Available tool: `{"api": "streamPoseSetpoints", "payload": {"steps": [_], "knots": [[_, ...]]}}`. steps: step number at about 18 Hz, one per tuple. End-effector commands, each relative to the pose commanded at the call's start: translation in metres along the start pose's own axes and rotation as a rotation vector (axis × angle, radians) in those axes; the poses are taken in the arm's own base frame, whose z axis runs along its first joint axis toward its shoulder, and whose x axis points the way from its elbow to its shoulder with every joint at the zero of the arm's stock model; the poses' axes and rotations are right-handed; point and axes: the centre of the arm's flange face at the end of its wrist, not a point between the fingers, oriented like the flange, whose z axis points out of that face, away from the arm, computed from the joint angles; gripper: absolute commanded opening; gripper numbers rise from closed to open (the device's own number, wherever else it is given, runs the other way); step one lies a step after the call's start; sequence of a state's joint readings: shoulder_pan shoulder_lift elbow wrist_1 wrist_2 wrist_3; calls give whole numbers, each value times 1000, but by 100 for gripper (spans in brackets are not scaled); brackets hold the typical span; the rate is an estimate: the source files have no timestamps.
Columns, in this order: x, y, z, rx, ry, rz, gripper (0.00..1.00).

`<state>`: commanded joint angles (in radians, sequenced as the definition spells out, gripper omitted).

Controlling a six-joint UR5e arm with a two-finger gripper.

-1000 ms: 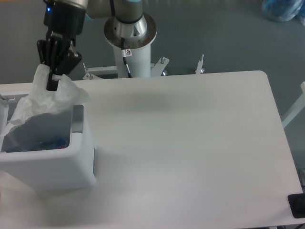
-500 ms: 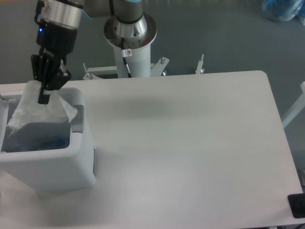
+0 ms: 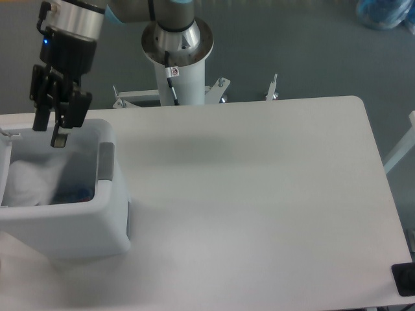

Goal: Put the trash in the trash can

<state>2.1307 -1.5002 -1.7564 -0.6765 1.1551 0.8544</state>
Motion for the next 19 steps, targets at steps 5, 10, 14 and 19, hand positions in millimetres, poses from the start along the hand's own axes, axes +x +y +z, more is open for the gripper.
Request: {"api": "streamPoseSetpoints", "payload": {"steps": [5, 10, 14, 19], "knots": [[-87, 71, -34, -86, -170, -173, 100], [-163, 176, -40, -359, -340, -263, 100], [-188, 229, -45, -526, -340, -141, 100], [-190, 243, -49, -570, -337, -119, 100]]}}
